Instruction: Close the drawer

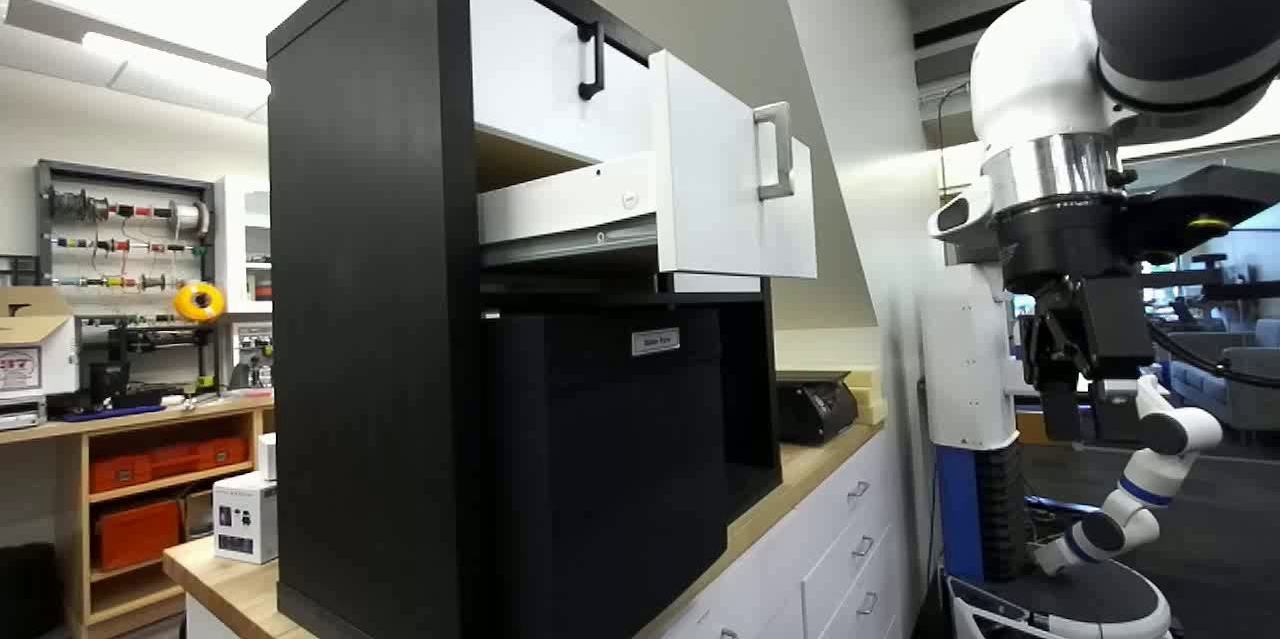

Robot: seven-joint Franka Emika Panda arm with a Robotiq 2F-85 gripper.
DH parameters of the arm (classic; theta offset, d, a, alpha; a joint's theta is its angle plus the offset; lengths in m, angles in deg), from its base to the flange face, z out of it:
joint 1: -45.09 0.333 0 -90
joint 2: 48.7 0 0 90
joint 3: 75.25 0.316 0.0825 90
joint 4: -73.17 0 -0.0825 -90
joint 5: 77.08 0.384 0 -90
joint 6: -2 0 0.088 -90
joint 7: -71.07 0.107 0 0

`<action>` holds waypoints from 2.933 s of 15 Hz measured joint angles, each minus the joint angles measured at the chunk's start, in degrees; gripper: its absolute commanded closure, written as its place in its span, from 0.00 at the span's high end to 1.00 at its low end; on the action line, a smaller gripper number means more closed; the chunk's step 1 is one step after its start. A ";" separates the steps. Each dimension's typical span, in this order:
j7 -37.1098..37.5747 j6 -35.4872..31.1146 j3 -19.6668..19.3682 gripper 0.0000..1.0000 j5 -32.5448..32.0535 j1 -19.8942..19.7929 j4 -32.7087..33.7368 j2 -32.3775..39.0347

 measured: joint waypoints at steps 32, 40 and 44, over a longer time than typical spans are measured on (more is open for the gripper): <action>30.44 -2.29 13.94 1.00 -10.63 -7.85 7.90 -1.29; 33.50 -3.63 15.27 1.00 -15.01 -8.32 9.80 -4.93; 33.19 -8.62 15.02 1.00 -16.45 -8.34 9.94 -6.96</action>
